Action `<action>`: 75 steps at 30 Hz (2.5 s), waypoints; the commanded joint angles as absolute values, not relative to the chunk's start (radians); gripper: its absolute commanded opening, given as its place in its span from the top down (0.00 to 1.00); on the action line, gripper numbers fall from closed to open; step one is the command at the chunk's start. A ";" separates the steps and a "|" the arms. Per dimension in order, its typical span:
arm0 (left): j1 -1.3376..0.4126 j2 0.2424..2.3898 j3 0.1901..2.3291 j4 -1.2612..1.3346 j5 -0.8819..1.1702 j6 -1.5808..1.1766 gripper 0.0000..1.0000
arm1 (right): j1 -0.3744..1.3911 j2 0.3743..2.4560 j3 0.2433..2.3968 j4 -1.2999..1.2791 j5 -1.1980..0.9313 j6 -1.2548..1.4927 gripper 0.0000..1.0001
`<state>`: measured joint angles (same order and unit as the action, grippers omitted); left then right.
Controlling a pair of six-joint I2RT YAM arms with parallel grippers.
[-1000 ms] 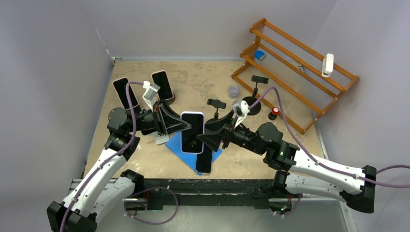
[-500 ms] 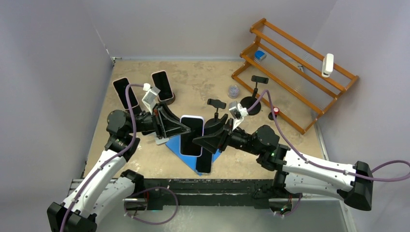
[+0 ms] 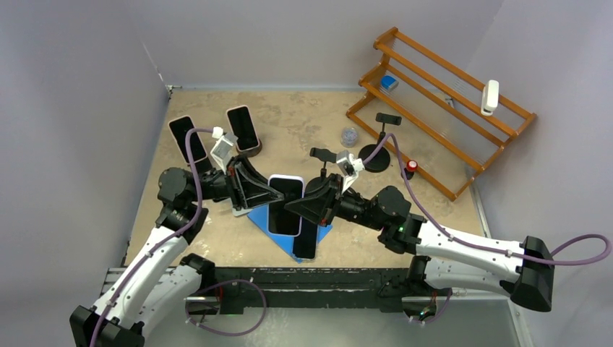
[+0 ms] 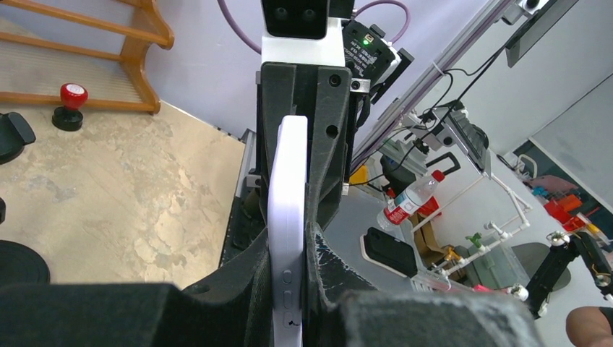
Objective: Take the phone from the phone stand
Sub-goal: Place the phone at the center of the board.
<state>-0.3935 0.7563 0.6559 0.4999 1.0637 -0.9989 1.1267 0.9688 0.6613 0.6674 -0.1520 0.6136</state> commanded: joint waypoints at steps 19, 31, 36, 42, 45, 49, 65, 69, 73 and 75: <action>-0.394 0.666 0.729 -0.240 0.224 -0.554 0.15 | 1.134 0.797 0.591 0.096 0.065 0.718 1.00; -0.394 0.622 0.687 -0.291 0.169 -0.512 0.17 | 1.003 0.825 0.369 0.178 -0.077 0.933 1.00; -0.394 0.608 0.684 -0.303 0.157 -0.514 0.18 | 0.842 0.709 0.277 0.198 -0.143 0.972 1.00; -0.394 0.632 0.684 -0.303 0.177 -0.517 0.19 | 0.778 0.800 0.250 0.297 -0.224 0.981 1.00; -0.394 0.645 0.688 -0.310 0.183 -0.517 0.20 | 0.744 0.848 0.242 0.340 -0.255 0.983 1.00; -0.394 0.649 0.684 -0.313 0.186 -0.518 0.20 | 0.698 0.907 0.238 0.361 -0.300 0.953 1.00; -0.394 0.669 0.683 -0.309 0.204 -0.523 0.21 | 0.637 1.059 0.191 0.514 -0.412 0.931 1.00; -0.394 0.672 0.682 -0.309 0.206 -0.523 0.21 | 0.631 1.091 0.179 0.545 -0.421 0.941 1.00; -0.394 0.675 0.681 -0.309 0.206 -0.524 0.21 | 0.625 1.117 0.156 0.580 -0.424 0.960 1.00; -0.394 0.676 0.681 -0.310 0.206 -0.525 0.21 | 0.625 1.125 0.142 0.593 -0.419 0.967 1.00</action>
<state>-0.3935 0.6758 0.6762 -0.3321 0.1951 -0.5339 0.6266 1.1137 0.1638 0.4919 -0.3920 0.9447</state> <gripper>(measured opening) 0.795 0.122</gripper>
